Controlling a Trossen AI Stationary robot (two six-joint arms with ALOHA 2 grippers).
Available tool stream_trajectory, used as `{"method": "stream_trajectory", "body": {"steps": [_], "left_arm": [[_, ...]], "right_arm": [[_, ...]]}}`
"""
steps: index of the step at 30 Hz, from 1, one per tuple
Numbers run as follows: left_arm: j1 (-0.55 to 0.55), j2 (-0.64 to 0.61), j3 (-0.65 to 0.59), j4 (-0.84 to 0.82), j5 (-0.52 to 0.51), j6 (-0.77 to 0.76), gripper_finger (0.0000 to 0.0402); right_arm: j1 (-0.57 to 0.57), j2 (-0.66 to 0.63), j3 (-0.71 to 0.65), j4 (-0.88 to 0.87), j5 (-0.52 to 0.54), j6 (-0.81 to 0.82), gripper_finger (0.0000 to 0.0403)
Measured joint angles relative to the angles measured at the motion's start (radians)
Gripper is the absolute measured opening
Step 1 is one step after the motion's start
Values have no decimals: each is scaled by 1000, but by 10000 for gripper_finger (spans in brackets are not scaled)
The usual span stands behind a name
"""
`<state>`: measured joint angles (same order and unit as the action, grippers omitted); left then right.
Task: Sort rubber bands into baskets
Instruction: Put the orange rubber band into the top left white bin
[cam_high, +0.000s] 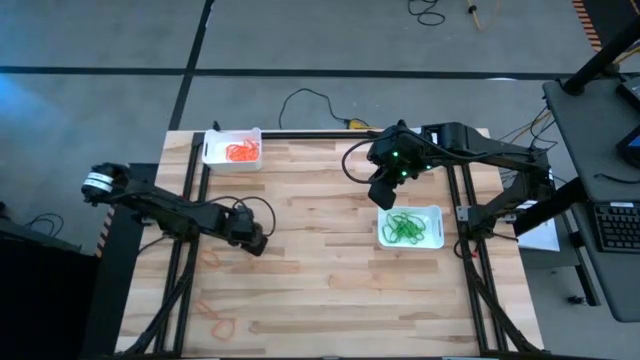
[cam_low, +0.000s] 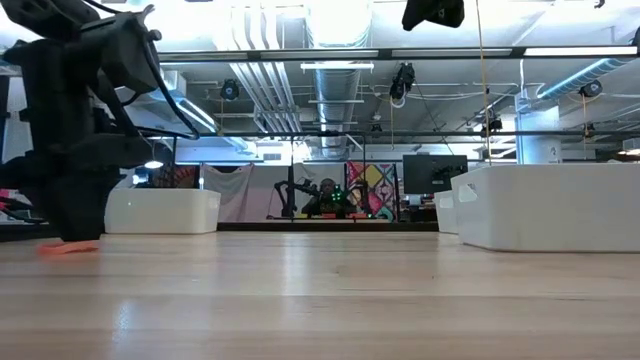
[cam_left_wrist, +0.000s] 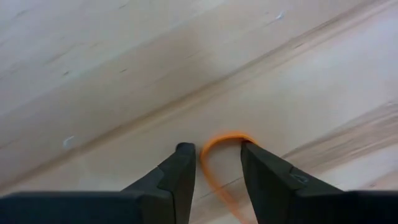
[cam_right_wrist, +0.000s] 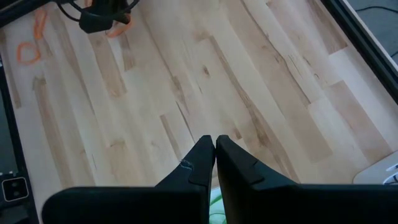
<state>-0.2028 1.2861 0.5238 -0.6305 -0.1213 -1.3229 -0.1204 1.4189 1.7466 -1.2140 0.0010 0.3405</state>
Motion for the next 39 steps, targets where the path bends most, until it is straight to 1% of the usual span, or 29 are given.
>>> {"method": "stream_trajectory", "body": {"steps": [2, 4, 10, 11, 13, 15, 19, 21, 24, 26, 28, 31, 34, 36, 39], "left_arm": [[0, 13, 1, 3, -1, 5, 109], [-1, 26, 1, 7, -4, 5, 93], [-1, 43, 2, 20, -19, 38, 15], [1, 39, 5, 20, -19, 55, 8], [12, 29, 23, 0, -18, 114, 6], [34, 12, 59, -56, -36, 170, 6], [104, -13, 178, -180, -101, 293, 1], [153, -23, 248, -213, -134, 371, 0], [241, -30, 362, -273, -195, 520, 0], [312, -28, 443, -312, -255, 624, 0], [407, -25, 516, -344, -306, 723, 0], [585, -17, 589, -344, -345, 844, 0], [783, -1, 616, -303, -369, 932, 0], [908, 18, 613, -281, -367, 955, 0], [1053, 57, 604, -249, -341, 962, 0]], "right_arm": [[0, 0, 0, 0, 0, 0, 13], [0, 0, 0, 0, 0, 0, 13], [0, 0, 0, 0, 0, 0, 13], [0, 0, 0, 0, 0, 0, 13], [0, 0, 0, 0, 0, 0, 13], [0, 0, 0, 0, 0, 0, 13], [0, 0, 0, 0, 0, 0, 13], [0, 0, 0, 0, 0, 0, 13], [0, 0, 0, 0, 0, 0, 13], [0, 0, 0, 0, 0, 0, 13], [0, 0, 0, 0, 0, 0, 13], [0, 0, 0, 0, 0, 0, 13], [0, 0, 0, 0, 0, 0, 13], [0, 0, 0, 0, 0, 0, 13], [0, 0, 0, 0, 0, 0, 13]]}}
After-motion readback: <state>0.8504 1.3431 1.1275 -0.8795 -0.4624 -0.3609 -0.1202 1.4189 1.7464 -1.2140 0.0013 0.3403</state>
